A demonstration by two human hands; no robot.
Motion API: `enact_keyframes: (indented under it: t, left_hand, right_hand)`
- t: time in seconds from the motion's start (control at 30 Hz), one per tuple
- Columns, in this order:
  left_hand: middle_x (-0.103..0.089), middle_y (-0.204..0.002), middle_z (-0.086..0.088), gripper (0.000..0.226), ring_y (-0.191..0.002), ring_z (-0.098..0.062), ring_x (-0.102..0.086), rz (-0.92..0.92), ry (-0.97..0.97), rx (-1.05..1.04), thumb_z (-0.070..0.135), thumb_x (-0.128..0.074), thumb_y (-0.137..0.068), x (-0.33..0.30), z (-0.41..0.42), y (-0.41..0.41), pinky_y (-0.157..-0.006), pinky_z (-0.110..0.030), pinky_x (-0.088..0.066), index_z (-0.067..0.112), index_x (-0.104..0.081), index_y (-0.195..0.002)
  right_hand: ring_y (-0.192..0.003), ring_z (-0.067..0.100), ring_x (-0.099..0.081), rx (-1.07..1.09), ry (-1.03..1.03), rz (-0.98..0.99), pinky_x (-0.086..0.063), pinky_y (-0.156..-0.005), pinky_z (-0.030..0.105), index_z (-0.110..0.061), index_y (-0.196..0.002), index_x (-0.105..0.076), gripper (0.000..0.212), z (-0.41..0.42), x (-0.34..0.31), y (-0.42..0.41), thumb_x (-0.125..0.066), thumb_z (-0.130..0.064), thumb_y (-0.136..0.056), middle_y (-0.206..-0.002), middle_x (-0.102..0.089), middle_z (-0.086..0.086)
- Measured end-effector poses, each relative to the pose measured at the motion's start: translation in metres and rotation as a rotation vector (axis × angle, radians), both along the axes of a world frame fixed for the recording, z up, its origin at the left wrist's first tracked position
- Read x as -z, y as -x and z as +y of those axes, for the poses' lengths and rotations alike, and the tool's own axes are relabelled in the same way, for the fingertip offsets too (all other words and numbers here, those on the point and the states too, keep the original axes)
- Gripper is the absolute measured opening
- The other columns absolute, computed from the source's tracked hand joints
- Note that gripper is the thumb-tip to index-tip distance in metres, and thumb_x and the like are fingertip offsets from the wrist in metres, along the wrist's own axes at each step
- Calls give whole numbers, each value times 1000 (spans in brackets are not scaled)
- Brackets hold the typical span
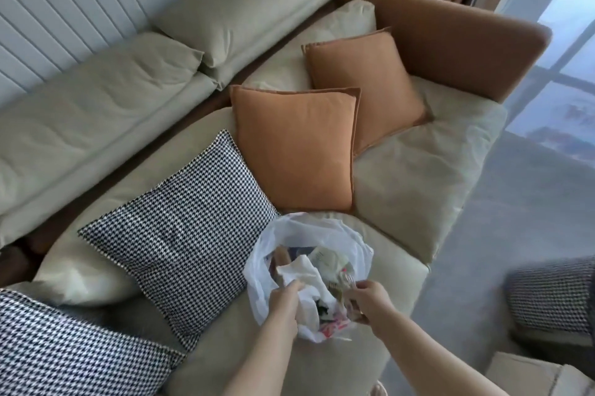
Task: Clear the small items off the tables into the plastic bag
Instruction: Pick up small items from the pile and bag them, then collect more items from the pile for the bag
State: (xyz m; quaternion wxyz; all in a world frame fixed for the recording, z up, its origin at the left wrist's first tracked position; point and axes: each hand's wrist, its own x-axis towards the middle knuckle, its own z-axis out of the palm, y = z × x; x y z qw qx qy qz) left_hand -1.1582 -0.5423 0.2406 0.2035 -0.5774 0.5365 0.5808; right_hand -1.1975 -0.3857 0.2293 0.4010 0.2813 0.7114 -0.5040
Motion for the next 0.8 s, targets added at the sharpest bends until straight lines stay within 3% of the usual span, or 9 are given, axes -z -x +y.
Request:
enact_keyframes:
  t: [0.13, 0.23, 0.3, 0.37, 0.43, 0.5, 0.63, 0.7, 0.8]
  left_hand:
    - [-54, -128, -20, 58, -109, -35, -56, -74, 12, 77, 19, -60, -87, 41, -9, 29, -83, -38, -47, 2, -38, -138]
    - [-54, -129, -20, 59, -112, -36, -55, -116, 51, 145, 16, -58, -89, 67, -20, 45, -79, -34, -43, 4, -33, -141]
    - [-55, -126, -21, 58, -110, -36, -57, -87, 47, 154, 8, -56, -88, 85, -28, 50, -89, -39, -49, 4, -34, -141]
    - [-57, -122, -20, 56, -103, -35, -58, -58, 17, 152, 3, -53, -86, 93, -32, 50, -92, -43, -50, 6, -37, -140]
    - [-59, -103, -15, 55, -83, -24, -57, -36, 28, 171, 2, -53, -86, 91, -35, 46, -81, -35, -50, 7, -37, -139]
    - [-57, -86, -8, 55, -71, -17, -54, -9, 36, 228, 3, -52, -87, 79, -35, 42, -72, -31, -48, 9, -38, -140]
    - [-63, -88, -6, 53, -79, -20, -60, 59, 17, 511, 7, -54, -83, 39, -22, 34, -69, -29, -48, 13, -45, -135]
    - [-66, -98, -8, 43, -93, -25, -64, 101, 50, 679, 10, -55, -82, 18, -10, 30, -80, -34, -52, 14, -54, -125]
    - [-64, -107, -3, 31, -100, -22, -62, 159, 107, 947, 15, -53, -84, -10, 7, 23, -85, -32, -51, 21, -59, -114]
  right_hand:
    - [-52, 22, -48, -26, -25, -37, -43, -57, 32, -8, -61, -58, 23, -18, 36, 18, -55, -3, -84, -55, -49, 8]
    - [-67, 26, -55, 30, 10, -76, -54, -74, 40, -7, -90, -60, 9, -35, 55, 29, -52, -4, -88, -71, -55, 9]
    - [-76, 26, -56, 38, 26, -86, -52, -88, 45, -12, -122, -51, 34, -43, 62, 34, -53, -3, -90, -80, -54, 6]
    - [-84, 25, -57, 8, 1, -76, -51, -90, 42, -9, -140, -37, 55, -46, 64, 37, -55, -2, -89, -99, -57, 9]
    - [-93, 26, -61, 1, -27, -72, -52, -92, 38, -6, -141, -37, 58, -44, 62, 36, -57, -2, -87, -129, -51, 15]
    - [-103, 29, -61, 20, -37, -68, -51, -95, 41, -5, -138, -42, 54, -38, 55, 32, -57, -2, -86, -134, -48, 15]
    - [-101, 25, -60, 46, -84, -14, -52, -82, 32, -4, -131, -50, 47, -24, 24, 15, -61, -7, -85, -124, -57, 13]
    - [-100, 23, -59, 71, -123, 26, -48, -74, 28, -4, -128, -53, 46, -15, 5, 3, -63, -8, -84, -121, -59, 13]
    - [-97, 20, -59, 89, -201, 100, -47, -77, 27, -4, -123, -58, 41, -1, -22, -17, -64, -9, -82, -120, -62, 10]
